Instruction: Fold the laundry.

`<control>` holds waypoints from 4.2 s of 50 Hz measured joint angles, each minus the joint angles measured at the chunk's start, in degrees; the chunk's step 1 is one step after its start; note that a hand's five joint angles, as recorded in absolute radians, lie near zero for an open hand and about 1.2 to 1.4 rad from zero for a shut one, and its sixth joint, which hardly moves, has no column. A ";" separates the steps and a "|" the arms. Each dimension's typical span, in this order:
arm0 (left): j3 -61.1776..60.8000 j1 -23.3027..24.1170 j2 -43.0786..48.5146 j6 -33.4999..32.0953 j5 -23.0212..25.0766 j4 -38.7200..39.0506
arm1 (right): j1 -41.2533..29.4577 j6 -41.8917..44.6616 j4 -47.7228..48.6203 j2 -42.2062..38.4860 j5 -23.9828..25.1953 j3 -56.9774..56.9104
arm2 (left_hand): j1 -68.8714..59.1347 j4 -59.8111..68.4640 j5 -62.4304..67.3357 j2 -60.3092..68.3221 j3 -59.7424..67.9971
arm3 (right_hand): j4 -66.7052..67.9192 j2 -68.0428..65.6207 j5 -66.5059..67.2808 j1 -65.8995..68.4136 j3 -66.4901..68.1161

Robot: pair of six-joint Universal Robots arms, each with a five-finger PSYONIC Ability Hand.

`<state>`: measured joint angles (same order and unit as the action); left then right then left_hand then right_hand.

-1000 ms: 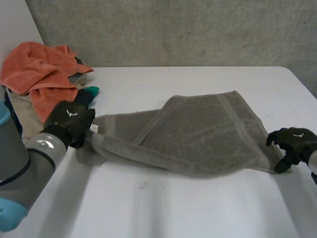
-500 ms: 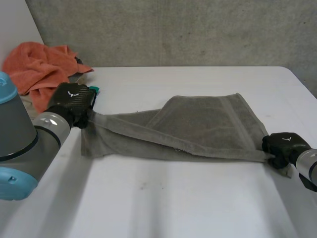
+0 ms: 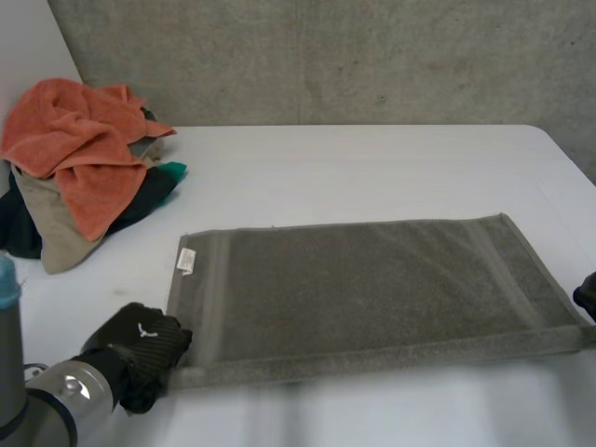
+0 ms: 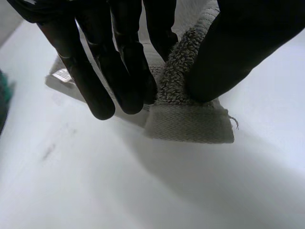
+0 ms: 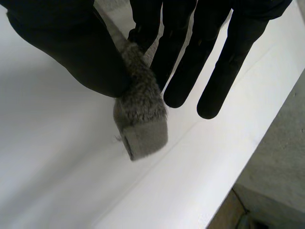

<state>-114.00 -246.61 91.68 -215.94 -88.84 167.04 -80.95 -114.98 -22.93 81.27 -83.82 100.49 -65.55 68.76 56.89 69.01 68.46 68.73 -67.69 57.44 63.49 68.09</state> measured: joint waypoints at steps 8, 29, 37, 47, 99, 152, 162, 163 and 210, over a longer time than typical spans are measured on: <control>9.68 0.18 9.79 -0.87 -0.72 5.14 | -6.30 -5.70 6.52 -10.61 -1.69 -8.57 | 0.00 0.00 0.29 0.00 0.00 | 0.01 0.00 0.68 0.00 0.00; 42.32 1.45 38.07 3.14 -13.68 18.76 | -15.66 -9.58 32.22 -35.15 -1.73 -32.76 | 2.89 -3.88 -2.76 -4.47 -4.34 | -4.93 5.07 -3.66 -3.36 -4.51; 47.31 4.13 40.27 3.25 -13.03 18.94 | -16.80 -10.66 33.04 -39.07 -3.10 -36.89 | 54.64 -57.15 -54.24 -57.11 -56.25 | -56.30 55.31 -54.86 -50.22 -55.84; 44.93 4.27 33.52 3.50 -12.94 19.23 | -15.00 -21.81 31.03 -28.75 -1.25 -31.58 | 54.64 -57.25 -54.24 -57.30 -56.36 | -56.51 55.31 -54.86 -50.22 -55.90; 19.01 3.30 13.86 8.65 -6.84 21.92 | -14.47 -14.40 42.72 -16.28 3.96 -14.26 | 54.64 -57.26 -54.24 -57.30 -56.36 | 0.00 0.31 -0.32 -0.06 -0.12; 30.52 17.34 26.33 16.01 -5.28 28.13 | -22.30 -21.34 31.00 -17.01 2.46 -1.71 | 54.64 -57.22 -54.24 -57.30 -56.34 | -0.68 0.36 -0.90 -3.51 -0.25; 25.47 15.53 18.69 16.01 -5.51 28.32 | -34.42 -20.89 41.01 -14.82 0.72 -5.86 | 54.64 -57.25 -54.24 -57.30 -56.34 | -0.16 0.36 -0.30 -2.32 -0.06; 25.34 15.46 18.50 16.02 -5.53 28.33 | -35.08 -20.88 41.30 -14.86 0.85 -5.97 | 54.64 -57.25 -54.24 -57.30 -56.34 | -0.16 0.36 -0.22 -2.32 -0.06; 42.44 19.91 39.95 27.65 -13.41 9.55 | -33.34 -52.36 17.49 -30.28 10.24 -24.46 | 54.57 -57.35 -54.27 -57.78 -56.25 | -54.08 53.56 -52.33 -49.32 -53.42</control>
<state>-71.56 -226.70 131.62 -188.29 -102.25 176.59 -114.30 -167.35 -5.44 50.99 -73.58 76.03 -10.98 11.42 2.62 11.23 12.21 14.65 -14.13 5.10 14.17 14.66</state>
